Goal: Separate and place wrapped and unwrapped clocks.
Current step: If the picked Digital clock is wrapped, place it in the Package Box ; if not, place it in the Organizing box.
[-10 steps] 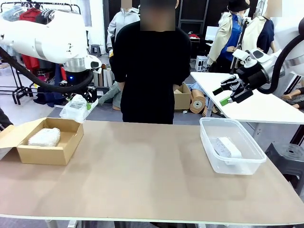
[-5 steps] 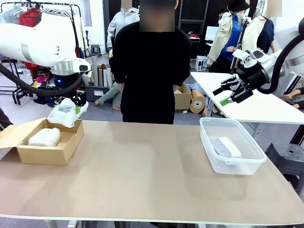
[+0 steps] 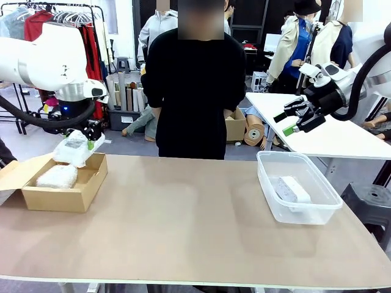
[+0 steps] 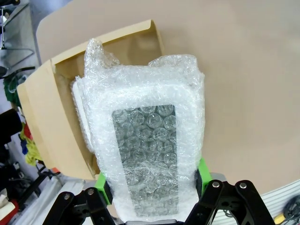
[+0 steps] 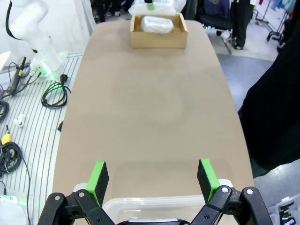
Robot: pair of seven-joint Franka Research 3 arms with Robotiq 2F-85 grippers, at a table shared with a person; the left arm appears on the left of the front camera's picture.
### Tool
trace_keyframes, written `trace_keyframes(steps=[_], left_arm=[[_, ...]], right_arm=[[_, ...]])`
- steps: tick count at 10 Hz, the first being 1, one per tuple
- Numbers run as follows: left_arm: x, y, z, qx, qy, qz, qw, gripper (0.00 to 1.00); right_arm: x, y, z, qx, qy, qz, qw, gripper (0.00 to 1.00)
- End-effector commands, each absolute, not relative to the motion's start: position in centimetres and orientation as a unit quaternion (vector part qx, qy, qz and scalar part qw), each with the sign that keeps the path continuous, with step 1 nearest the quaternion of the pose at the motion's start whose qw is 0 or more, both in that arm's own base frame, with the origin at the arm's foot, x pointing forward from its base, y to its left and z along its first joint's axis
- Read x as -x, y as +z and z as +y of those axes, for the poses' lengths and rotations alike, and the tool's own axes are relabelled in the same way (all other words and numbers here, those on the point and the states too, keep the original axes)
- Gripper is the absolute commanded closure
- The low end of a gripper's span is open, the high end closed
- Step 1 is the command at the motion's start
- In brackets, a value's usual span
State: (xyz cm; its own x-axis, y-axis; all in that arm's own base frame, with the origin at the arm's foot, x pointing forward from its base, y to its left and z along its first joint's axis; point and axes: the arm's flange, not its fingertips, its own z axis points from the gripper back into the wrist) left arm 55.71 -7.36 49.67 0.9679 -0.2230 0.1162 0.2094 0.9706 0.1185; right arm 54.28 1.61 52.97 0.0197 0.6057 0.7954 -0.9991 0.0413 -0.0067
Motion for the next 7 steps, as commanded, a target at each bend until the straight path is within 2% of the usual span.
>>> trace_keyframes(steps=[1, 7], left_arm=[[-55.0, 49.2, -7.0, -0.063, -0.117, -0.084, 0.988, 1.00], [-55.0, 45.3, -5.6, -0.075, -0.076, -0.087, 0.990, 1.00]], right_arm=[[-54.2, 53.3, 1.7, -0.303, 0.623, -0.324, 0.645, 0.00], [-54.2, 53.3, 1.7, -0.303, 0.623, -0.324, 0.645, 0.00]])
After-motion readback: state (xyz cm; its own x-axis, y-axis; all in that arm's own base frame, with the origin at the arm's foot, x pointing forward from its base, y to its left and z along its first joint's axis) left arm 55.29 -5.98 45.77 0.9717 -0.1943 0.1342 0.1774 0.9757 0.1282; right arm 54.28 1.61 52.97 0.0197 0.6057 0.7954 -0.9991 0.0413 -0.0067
